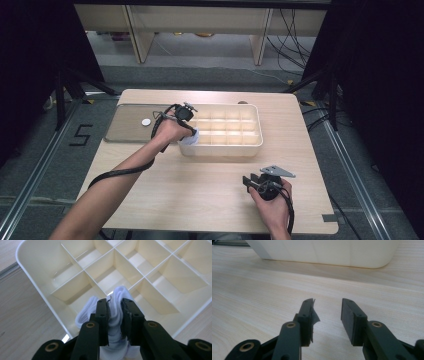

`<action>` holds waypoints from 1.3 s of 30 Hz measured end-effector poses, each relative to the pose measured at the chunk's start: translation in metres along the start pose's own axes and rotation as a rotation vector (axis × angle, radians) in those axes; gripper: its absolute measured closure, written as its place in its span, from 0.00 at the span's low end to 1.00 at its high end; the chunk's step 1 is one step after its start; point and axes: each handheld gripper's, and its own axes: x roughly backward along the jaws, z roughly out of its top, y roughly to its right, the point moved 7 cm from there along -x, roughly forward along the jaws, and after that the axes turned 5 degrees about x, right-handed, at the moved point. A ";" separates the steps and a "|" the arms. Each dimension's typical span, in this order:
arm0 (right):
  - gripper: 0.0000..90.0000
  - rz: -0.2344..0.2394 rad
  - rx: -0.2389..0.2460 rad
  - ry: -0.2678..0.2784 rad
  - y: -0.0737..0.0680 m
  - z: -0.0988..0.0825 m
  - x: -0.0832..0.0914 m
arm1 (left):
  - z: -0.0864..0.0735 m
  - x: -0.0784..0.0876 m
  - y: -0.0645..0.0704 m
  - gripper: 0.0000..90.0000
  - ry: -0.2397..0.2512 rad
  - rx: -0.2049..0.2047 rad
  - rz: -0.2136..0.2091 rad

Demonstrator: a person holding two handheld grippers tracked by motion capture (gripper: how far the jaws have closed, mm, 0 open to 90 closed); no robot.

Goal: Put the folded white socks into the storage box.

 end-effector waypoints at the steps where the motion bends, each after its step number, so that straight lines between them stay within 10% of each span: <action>1: 0.70 0.003 -0.007 -0.004 -0.001 0.000 0.000 | -0.001 0.000 0.000 0.85 -0.003 -0.005 0.003; 39: 0.70 -0.008 0.003 -0.006 0.000 -0.001 -0.001 | -0.019 -0.018 -0.003 0.90 -0.114 0.009 0.003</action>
